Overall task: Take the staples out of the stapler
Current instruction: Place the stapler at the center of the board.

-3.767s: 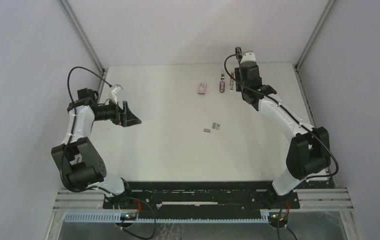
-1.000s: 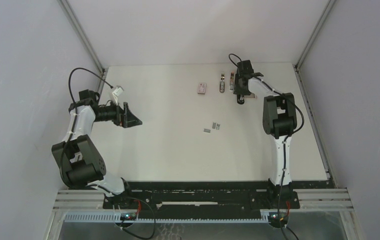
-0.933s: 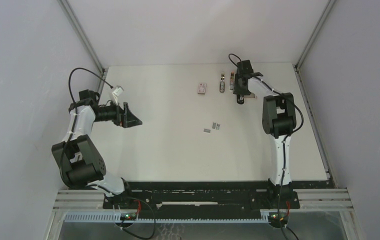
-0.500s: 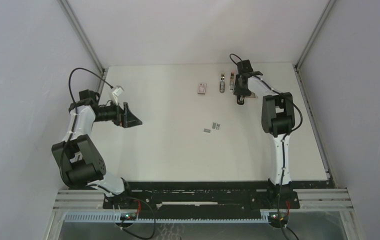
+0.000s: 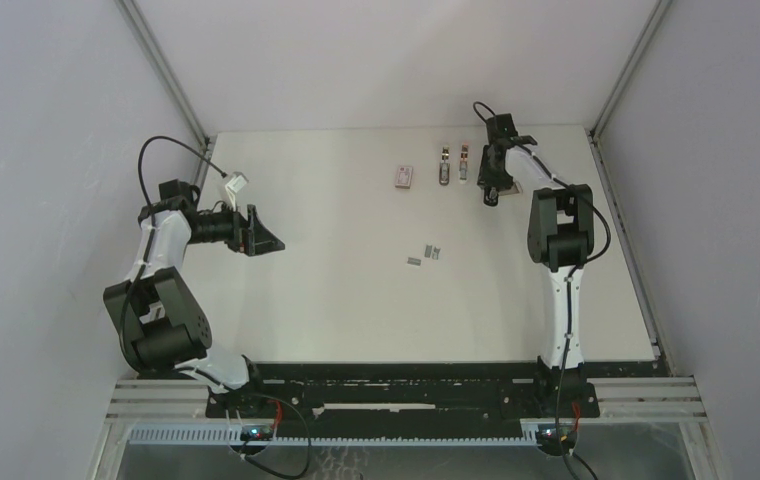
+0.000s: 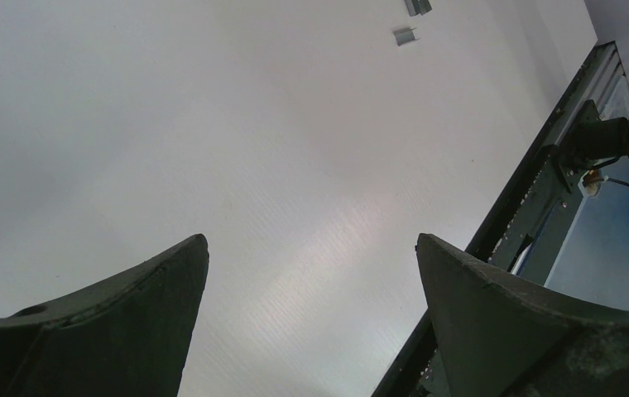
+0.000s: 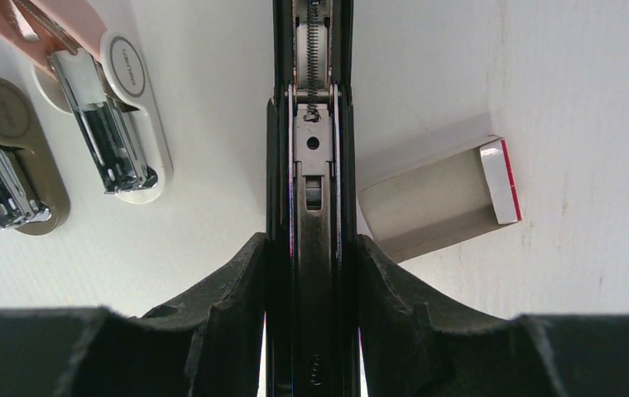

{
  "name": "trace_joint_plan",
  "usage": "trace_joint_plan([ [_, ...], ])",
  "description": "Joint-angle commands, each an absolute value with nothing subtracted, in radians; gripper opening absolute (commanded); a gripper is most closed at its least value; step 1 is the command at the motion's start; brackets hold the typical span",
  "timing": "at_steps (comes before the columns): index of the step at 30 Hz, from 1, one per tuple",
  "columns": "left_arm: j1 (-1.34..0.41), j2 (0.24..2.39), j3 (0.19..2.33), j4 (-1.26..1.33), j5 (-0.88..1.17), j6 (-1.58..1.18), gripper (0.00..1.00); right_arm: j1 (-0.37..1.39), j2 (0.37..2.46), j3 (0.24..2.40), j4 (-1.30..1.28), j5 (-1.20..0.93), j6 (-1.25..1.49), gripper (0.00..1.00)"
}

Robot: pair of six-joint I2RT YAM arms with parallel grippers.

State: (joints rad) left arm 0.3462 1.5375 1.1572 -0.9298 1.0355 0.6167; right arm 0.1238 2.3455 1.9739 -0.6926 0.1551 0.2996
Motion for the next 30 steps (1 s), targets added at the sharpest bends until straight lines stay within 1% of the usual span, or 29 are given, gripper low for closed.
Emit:
trace_joint_plan([
  [1,0.353,1.537,1.141,-0.939,1.079,0.644,1.0,0.121,2.334,2.028,-0.697,0.159,0.27,0.0],
  [9,0.353,1.544,1.143,-0.94,1.083,0.646,1.0,0.131,2.356,2.051,-0.734,0.14,0.22,0.0],
  [17,0.354,1.546,1.144,-0.941,1.084,0.65,1.0,0.154,2.33,2.042,-0.696,0.237,0.195,0.0],
  [23,0.353,1.555,1.146,-0.946,1.086,0.653,1.0,0.183,2.275,1.994,-0.61,0.318,0.137,0.0],
  [30,0.353,1.558,1.147,-0.951,1.088,0.658,1.0,0.211,2.267,1.977,-0.588,0.311,0.111,0.0],
])
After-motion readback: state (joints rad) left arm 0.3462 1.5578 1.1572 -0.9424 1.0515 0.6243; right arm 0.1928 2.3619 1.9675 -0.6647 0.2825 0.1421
